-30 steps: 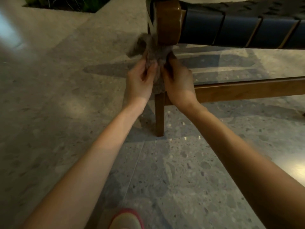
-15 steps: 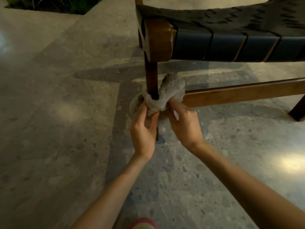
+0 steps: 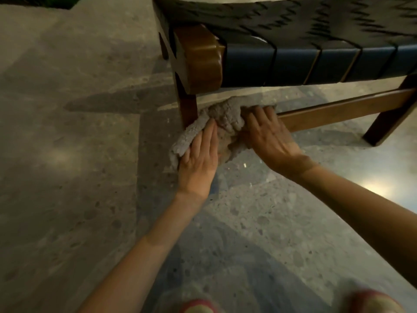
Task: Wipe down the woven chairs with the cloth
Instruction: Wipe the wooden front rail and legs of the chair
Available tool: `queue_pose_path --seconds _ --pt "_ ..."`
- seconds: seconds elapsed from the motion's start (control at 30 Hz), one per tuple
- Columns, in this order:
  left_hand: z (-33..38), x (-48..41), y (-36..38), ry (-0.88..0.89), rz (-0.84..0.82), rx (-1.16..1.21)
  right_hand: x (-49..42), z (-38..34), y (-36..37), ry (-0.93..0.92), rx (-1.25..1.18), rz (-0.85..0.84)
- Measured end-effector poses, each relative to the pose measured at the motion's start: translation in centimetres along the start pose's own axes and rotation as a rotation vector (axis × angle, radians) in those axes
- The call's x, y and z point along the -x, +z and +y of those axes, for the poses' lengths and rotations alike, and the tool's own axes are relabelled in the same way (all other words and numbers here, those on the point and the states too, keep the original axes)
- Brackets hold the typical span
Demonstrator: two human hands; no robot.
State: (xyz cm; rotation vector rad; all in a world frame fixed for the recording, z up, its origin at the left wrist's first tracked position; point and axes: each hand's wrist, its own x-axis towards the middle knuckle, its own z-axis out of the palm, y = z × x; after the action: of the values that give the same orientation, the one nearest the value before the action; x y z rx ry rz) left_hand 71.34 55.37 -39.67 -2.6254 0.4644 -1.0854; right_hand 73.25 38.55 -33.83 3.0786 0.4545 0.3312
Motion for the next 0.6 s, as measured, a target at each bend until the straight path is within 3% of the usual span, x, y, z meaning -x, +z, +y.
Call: queue_pose_path --seconds 0.17,0.23,0.37,0.6 --pt "1.6 -0.7 -0.3 0.048 -0.103 -0.111 1.2 1.7 0.2 0.070 0.132 0.119" --pt "2.3 -1.0 -0.3 0.043 -0.142 -0.122 0.8 1.4 1.0 -0.050 0.089 0.187" --pt "2.9 -1.9 0.4 0.033 -0.121 -0.159 -0.8 1.5 3.2 -0.187 0.057 0.056" --pt "3.3 -3.8 1.8 0.009 -0.165 -0.148 -0.8 4.3 5.6 -0.236 0.161 0.281"
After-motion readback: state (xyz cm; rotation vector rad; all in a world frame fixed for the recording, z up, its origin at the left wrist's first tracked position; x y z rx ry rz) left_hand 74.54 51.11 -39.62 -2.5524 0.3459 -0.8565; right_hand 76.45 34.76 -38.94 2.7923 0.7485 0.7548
